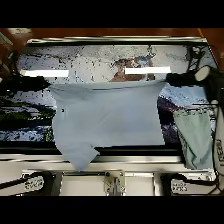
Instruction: Fold the shirts.
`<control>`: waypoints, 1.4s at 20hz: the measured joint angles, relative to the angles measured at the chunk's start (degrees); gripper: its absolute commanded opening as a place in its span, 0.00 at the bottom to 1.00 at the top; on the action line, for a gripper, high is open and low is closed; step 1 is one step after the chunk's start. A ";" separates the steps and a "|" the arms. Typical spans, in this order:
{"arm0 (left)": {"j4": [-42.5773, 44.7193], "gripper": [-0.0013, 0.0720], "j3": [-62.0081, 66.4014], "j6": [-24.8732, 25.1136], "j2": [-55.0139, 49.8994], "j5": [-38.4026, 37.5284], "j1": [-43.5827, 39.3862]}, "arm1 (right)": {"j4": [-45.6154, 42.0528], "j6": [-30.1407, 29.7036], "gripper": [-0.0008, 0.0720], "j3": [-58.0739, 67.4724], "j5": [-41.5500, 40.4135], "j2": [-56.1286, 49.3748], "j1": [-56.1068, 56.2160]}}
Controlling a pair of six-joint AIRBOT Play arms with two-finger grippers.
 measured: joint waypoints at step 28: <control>7.52 0.07 3.56 -0.76 -19.37 -20.06 -1.31 | 1.99 0.61 0.11 0.66 10.08 -17.18 0.61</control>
